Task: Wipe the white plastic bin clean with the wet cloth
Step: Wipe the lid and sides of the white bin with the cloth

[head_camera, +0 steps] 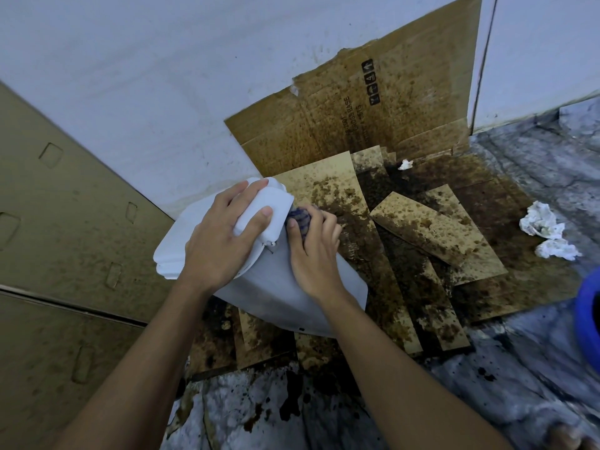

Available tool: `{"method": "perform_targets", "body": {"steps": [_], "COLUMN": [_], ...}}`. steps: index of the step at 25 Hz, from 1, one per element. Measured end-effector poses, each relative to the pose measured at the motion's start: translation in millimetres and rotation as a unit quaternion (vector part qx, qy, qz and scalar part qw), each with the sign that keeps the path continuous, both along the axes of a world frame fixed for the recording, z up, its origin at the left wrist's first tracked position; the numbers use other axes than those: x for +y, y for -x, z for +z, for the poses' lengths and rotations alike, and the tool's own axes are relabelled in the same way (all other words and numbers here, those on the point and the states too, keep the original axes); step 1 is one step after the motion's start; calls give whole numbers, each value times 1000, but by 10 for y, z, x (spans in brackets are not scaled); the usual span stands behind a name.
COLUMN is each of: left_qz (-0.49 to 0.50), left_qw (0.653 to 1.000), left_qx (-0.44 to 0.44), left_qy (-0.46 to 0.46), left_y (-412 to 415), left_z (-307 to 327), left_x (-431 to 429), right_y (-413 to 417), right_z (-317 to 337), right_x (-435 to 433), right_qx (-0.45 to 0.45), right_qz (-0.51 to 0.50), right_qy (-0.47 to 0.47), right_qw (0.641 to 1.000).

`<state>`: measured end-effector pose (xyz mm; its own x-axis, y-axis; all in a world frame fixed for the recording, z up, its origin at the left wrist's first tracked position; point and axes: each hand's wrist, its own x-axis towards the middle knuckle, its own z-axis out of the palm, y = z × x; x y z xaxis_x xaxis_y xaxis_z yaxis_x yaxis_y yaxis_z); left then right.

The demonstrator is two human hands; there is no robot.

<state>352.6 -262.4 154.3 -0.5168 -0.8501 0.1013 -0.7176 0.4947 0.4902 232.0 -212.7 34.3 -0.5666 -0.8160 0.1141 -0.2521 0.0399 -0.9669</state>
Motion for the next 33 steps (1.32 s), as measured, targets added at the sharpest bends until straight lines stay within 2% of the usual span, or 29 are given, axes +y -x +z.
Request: {"method": "perform_targets", "body": {"steps": [2,6,8,13,17,20,23,26,29,33], "left_qz": [-3,-8,-6,-12,-40,-43,-46,-17,18,67], "left_qw": [1000,1000,1000,998,998,999,992,989,991,995], "left_qx": [-7,-21,-29,-51,-40,3,98,146,130,77], "left_qy": [-1,3,8,18,10,-30,-69,-29,26,9], "left_y": [33,93,118,198,161,134,134,59,-118,-508], "left_z": [-3,-11,-20,-45,-66,-71,-28,10,37,-25], "left_x": [17,57,91,162,155,154,247,289,110,-276], "right_y": [38,249,379,360,263,250,282,287,285,350], "right_z": [32,185,358,765,819,818,814,790,768,738], "right_x": [47,181,270,393,420,440,466,511,580,722], "right_qx": [-21,-136,-150,-94,-52,-23,-6,-7,-20,-25], "right_qz": [0,-25,-30,70,92,96,89,86,84,76], "right_qy": [5,9,35,71,36,20,7,2,5,-10], "right_qw": [1000,990,988,991,994,995,996,996,996,997]}}
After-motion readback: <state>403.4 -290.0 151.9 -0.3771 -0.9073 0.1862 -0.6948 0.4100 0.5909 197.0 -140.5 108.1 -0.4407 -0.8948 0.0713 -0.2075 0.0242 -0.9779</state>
